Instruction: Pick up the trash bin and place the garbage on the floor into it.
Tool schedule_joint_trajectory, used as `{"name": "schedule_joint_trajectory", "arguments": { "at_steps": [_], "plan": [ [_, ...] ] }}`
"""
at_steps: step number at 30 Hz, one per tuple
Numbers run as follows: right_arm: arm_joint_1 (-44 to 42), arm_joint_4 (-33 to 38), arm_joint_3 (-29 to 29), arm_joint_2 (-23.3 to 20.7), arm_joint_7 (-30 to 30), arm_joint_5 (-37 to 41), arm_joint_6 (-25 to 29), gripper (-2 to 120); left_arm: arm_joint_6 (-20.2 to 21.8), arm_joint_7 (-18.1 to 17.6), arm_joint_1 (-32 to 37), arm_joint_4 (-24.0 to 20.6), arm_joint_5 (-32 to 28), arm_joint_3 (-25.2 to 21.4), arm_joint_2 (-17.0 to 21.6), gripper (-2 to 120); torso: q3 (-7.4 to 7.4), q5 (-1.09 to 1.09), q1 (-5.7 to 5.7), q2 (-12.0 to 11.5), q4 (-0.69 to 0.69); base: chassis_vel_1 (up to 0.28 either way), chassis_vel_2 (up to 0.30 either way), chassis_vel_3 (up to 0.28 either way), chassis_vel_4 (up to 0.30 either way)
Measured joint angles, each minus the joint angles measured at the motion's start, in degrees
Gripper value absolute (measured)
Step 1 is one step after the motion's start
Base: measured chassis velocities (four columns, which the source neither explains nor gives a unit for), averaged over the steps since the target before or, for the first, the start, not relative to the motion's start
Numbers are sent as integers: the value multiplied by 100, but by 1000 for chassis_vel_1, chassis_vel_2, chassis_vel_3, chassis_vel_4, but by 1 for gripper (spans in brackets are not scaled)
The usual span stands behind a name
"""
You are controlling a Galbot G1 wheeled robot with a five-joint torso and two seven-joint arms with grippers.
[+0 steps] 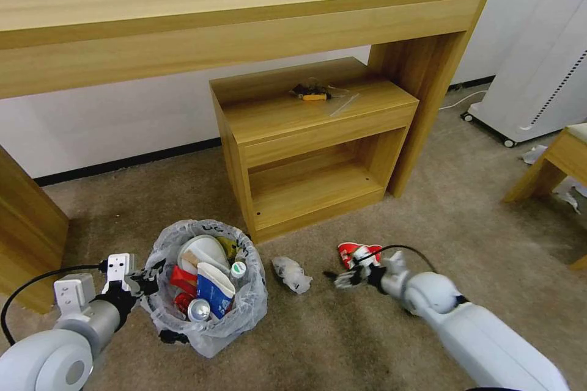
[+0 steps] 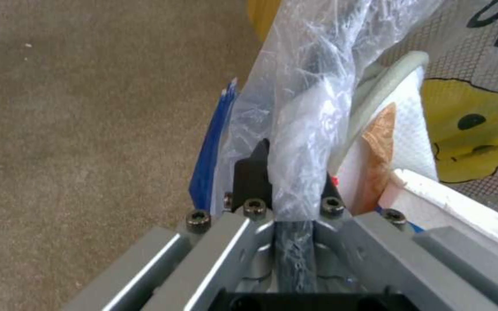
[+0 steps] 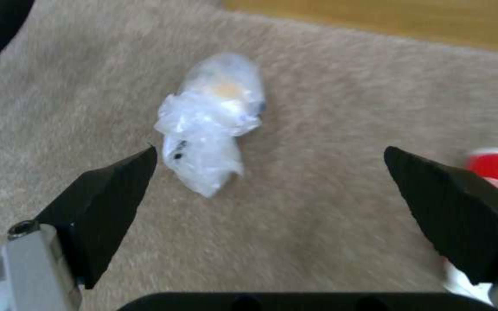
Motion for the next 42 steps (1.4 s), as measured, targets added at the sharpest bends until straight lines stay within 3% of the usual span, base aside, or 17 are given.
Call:
{"name": "schedule_joint_trajectory", "arguments": {
  "at_steps": [7,17,20,22,34,42],
  "plan": [
    [763,-999,-600,638,-148,-55,30,100,0,-2,-48,39,0,10,-20,0,0,0,0,0,2,0,0,0,0],
    [947,-1672,-937,1124,-101,-16,-43,100,0,1,-114,102,0,51,-17,0,0,0,0,0,1,0,0,0,0],
    [953,-1854,-935,1252,-69,-48,48,93,0,1,-123,121,-1,53,-4,0,-1,0,0,0,1,0,0,0,0],
    [961,-1918,-905,1316,-28,-60,102,82,0,3,-133,132,-2,63,4,0,-1,0,0,1,1,0,0,0,0],
    [885,-2054,-749,1470,210,-172,264,41,0,7,-164,157,-7,82,46,0,-1,1,0,0,1,0,0,0,0],
    [737,-1583,-390,1393,378,-215,352,12,0,7,-123,153,-11,71,74,0,-1,2,0,0,2,0,0,0,0]
  ]
}}
